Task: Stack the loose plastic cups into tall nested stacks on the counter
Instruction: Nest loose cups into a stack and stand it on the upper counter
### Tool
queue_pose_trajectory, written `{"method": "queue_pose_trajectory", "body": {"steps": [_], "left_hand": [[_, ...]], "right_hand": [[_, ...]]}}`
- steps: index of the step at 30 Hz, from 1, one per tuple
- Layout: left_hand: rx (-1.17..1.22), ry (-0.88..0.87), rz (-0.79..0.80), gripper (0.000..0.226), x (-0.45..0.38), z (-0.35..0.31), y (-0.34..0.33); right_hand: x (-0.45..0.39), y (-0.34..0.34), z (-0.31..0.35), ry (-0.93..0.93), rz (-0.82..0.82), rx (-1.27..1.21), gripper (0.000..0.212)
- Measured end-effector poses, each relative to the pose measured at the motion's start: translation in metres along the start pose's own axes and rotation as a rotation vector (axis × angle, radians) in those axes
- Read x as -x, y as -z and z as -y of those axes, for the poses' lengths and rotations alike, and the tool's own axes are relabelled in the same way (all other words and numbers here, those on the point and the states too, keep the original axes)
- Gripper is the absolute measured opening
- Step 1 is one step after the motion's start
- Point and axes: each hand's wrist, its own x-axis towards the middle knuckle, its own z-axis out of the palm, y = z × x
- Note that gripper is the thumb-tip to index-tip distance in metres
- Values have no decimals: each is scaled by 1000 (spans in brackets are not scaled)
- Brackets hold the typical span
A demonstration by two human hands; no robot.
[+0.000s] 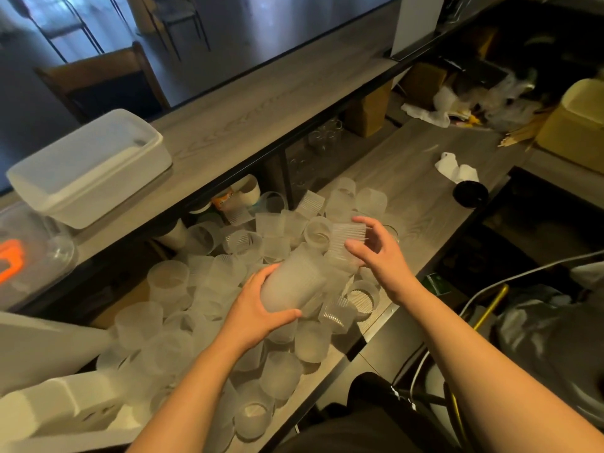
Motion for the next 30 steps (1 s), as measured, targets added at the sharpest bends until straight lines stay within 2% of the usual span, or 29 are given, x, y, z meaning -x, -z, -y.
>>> {"method": "queue_pose_trajectory", "body": {"steps": [3, 7, 14, 18, 22, 26, 28, 30], "left_hand": [[-11, -11, -9, 80, 2, -1, 3], [-28, -33, -31, 80, 5, -1, 5], [-31, -15, -24, 81, 8, 6, 6], [29, -11, -18, 79, 7, 3, 2], [38, 4, -30, 78, 5, 0, -3], [36, 25, -6, 80, 2, 0, -8], [60, 38, -7, 81, 0, -1, -8], [67, 40, -8, 82, -1, -3, -8]], "right_hand": [[0, -13, 7, -17, 85, 3, 71], [3, -26, 11, 68, 158, 186, 64], [1, -40, 10, 91, 257, 313, 68], [2, -49, 3, 76, 292, 362, 50], [0, -49, -4, 58, 276, 375, 42], [-1, -44, -6, 46, 275, 372, 48], [-5, -39, -11, 23, 200, 323, 59], [-10, -29, -20, -19, 38, 279, 59]]}}
